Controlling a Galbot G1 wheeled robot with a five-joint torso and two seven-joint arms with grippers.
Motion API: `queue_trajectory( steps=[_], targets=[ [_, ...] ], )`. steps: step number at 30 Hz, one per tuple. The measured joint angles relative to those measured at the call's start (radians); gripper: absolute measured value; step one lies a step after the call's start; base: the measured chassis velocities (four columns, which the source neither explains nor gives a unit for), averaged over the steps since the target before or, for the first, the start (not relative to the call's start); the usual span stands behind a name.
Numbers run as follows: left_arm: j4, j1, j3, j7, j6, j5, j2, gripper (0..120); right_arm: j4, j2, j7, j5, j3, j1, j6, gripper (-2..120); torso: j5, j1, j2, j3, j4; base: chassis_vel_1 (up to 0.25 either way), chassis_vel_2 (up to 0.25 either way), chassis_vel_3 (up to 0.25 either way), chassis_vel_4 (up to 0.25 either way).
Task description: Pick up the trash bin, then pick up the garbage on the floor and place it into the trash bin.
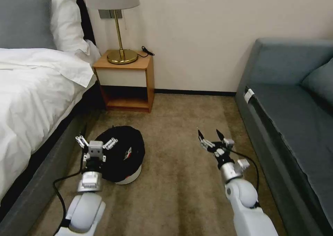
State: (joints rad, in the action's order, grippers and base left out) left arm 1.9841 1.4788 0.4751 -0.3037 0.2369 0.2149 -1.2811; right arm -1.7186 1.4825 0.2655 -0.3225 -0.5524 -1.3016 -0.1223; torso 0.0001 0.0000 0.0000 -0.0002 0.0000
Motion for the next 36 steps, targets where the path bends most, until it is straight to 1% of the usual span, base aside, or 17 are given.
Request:
queue_trajectory(
  steps=[3,6,36],
  targets=[
    [0.015,0.041,-0.008,-0.001,0.016,0.021,-0.013,100,-0.043,0.020,0.001,0.024,-0.009,-0.053,-0.019,100,0.0000,0.000,0.000,0.000,0.0000,0.000,0.000,0.000,0.000],
    [0.020,0.052,-0.010,-0.002,0.017,0.021,-0.016,100,-0.059,0.032,0.000,0.038,-0.011,-0.073,-0.027,100,-0.0001,0.000,0.000,0.000,0.0000,0.000,0.000,0.000,0.000],
    [0.019,0.050,-0.010,-0.007,0.014,0.011,-0.016,100,-0.060,0.034,0.000,0.040,-0.010,-0.071,-0.029,100,-0.0001,0.000,0.000,0.000,0.0001,0.000,0.000,0.000,0.000]
  ],
)
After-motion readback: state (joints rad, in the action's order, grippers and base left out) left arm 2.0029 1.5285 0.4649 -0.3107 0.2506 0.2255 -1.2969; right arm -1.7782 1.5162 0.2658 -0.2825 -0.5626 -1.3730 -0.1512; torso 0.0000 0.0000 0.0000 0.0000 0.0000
